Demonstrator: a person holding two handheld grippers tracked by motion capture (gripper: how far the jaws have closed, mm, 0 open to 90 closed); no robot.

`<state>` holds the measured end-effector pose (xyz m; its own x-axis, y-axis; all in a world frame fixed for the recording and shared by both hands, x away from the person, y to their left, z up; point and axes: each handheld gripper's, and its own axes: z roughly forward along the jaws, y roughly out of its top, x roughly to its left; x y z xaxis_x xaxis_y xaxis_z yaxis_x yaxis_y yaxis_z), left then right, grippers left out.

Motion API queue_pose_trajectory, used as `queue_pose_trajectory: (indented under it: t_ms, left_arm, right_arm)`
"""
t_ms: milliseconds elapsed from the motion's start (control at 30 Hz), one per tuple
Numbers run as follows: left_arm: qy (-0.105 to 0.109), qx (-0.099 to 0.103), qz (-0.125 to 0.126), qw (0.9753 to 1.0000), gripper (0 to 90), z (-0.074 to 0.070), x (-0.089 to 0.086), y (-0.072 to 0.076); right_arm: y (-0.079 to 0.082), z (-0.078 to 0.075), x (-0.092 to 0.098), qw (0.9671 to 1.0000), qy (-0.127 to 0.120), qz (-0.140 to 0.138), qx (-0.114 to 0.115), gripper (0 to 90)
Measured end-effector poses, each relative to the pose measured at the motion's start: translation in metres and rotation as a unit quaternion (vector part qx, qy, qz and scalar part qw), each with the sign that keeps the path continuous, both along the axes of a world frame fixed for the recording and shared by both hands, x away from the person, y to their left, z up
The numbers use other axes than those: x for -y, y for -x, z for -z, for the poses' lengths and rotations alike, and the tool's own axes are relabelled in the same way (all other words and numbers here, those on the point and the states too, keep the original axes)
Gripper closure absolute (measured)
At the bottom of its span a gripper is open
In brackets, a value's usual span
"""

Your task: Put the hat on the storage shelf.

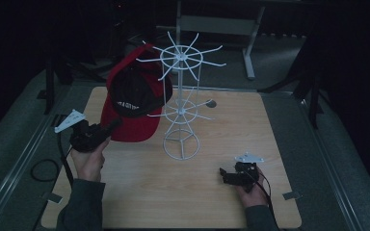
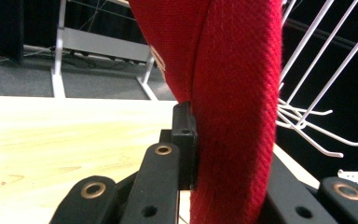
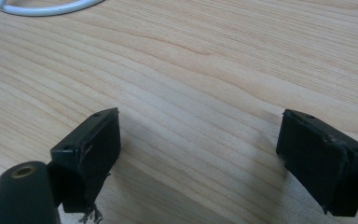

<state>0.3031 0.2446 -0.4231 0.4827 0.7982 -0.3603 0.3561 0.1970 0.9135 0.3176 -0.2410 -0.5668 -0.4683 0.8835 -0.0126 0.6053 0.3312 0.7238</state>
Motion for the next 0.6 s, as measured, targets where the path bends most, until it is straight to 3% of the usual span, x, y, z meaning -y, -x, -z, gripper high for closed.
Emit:
queue_pose_trajectory:
  t_ms: [267,467,600]
  left_arm:
    - [0.011,-0.007,0.014,0.9998,70.0,0.0034,-0.0020,-0.0001]
    - [0.002,-0.015,0.012,0.9998,56.6,0.0008,-0.0014,-0.0004]
    - [0.000,-0.017,0.007,0.9998,52.7,0.0009,-0.0018,-0.0007]
  right_arm:
    - [0.0001,0.0000,0.0000,1.0000,0.000,-0.001,0.000,13.4]
    - [0.0001,0.0001,0.0000,1.0000,0.000,0.000,0.000,13.4]
    - [0.0001,0.0000,0.0000,1.0000,0.000,0.000,0.000,13.4]
